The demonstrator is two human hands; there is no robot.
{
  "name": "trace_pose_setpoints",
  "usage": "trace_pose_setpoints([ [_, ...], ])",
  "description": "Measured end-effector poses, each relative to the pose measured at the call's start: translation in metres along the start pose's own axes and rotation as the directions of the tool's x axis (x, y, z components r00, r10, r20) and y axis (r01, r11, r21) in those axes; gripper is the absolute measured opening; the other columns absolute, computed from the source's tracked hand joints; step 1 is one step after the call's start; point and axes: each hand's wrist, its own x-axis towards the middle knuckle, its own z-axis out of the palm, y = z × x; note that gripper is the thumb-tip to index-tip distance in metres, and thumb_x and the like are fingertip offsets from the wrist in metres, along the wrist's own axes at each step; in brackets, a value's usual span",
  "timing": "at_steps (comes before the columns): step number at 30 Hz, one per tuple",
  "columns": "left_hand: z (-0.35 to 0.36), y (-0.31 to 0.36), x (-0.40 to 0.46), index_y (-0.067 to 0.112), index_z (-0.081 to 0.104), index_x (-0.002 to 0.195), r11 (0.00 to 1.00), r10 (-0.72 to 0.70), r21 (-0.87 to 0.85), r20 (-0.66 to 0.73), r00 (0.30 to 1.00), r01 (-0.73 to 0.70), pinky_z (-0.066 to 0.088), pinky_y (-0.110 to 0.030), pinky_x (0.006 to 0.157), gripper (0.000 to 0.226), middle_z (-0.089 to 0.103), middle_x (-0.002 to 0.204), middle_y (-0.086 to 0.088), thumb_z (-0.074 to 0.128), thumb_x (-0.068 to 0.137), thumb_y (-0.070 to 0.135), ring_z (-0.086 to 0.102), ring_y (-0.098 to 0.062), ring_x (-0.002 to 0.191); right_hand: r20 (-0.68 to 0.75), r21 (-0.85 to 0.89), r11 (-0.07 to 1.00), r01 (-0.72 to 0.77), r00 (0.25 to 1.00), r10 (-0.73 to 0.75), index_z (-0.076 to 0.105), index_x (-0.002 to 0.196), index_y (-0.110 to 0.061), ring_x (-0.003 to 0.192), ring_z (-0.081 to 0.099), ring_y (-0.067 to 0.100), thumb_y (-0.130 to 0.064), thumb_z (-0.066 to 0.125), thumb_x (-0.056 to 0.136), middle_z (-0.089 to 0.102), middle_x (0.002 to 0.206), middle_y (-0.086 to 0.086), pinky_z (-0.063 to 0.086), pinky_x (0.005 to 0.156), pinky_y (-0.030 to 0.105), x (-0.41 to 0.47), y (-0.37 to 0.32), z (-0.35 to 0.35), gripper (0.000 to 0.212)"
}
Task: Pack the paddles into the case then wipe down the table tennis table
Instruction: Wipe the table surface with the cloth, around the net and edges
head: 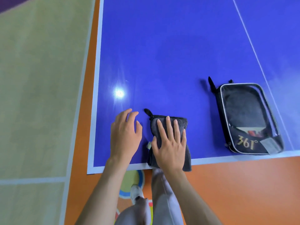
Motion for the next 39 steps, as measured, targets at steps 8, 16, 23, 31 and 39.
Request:
trace_pose_setpoints([
  [8, 0.024, 0.016, 0.065, 0.011, 0.067, 0.124, 1.000, 0.016, -0.014, -0.079, 0.997, -0.017, 0.048, -0.049, 0.099, 0.028, 0.062, 0.133, -0.008, 0.064, 0.096, 0.012, 0.055, -0.031, 0.129, -0.035, -0.003, 1.000, -0.019, 0.999, 0.019, 0.040, 0.160, -0.036, 0.159, 0.023, 0.025, -0.045, 0.043, 0.099, 0.029, 0.171, -0.003, 0.020, 0.126, 0.055, 0.120, 0.004, 0.014, 0.062],
  [16, 0.045, 0.039, 0.166, 0.011, 0.067, 0.124, 1.000, 0.006, -0.005, -0.090, 0.996, -0.006, 0.043, -0.044, 0.106, 0.028, 0.062, 0.134, -0.007, 0.063, 0.096, 0.012, 0.053, -0.027, 0.133, -0.055, 0.020, 0.999, 0.038, 0.998, -0.037, 0.044, 0.158, -0.035, 0.158, 0.025, 0.024, -0.046, 0.041, 0.098, 0.032, 0.170, -0.003, 0.020, 0.126, 0.055, 0.279, 0.008, 0.033, 0.060],
  [23, 0.061, 0.051, 0.242, 0.011, 0.069, 0.122, 0.999, -0.051, 0.005, -0.108, 0.993, 0.052, 0.044, -0.048, 0.105, 0.031, 0.063, 0.131, -0.007, 0.066, 0.091, 0.007, 0.055, -0.028, 0.131, -0.033, 0.023, 0.996, 0.081, 0.996, -0.081, 0.042, 0.158, -0.036, 0.159, 0.020, 0.023, -0.049, 0.039, 0.099, 0.030, 0.171, -0.004, 0.017, 0.127, 0.055, 0.424, 0.006, 0.052, 0.061],
  [31, 0.068, 0.045, 0.292, 0.013, 0.068, 0.125, 0.993, -0.112, -0.040, -0.128, 0.985, 0.107, 0.040, -0.044, 0.112, 0.031, 0.061, 0.134, -0.003, 0.062, 0.096, 0.003, 0.051, -0.025, 0.137, 0.005, 0.055, 0.992, 0.114, 0.993, -0.115, 0.038, 0.160, -0.036, 0.161, 0.015, 0.023, -0.051, 0.036, 0.098, 0.025, 0.172, -0.004, 0.012, 0.128, 0.055, 0.564, -0.004, 0.067, 0.064],
  [39, 0.072, 0.049, 0.298, 0.014, 0.067, 0.126, 0.996, -0.085, -0.011, -0.086, 0.993, 0.084, 0.043, -0.043, 0.109, 0.032, 0.061, 0.134, -0.002, 0.062, 0.095, 0.007, 0.051, -0.024, 0.137, 0.046, 0.047, 0.985, 0.167, 0.984, -0.169, 0.036, 0.161, -0.036, 0.161, 0.013, 0.022, -0.052, 0.032, 0.100, 0.023, 0.173, -0.003, 0.011, 0.129, 0.053, 0.614, -0.009, 0.068, 0.063],
])
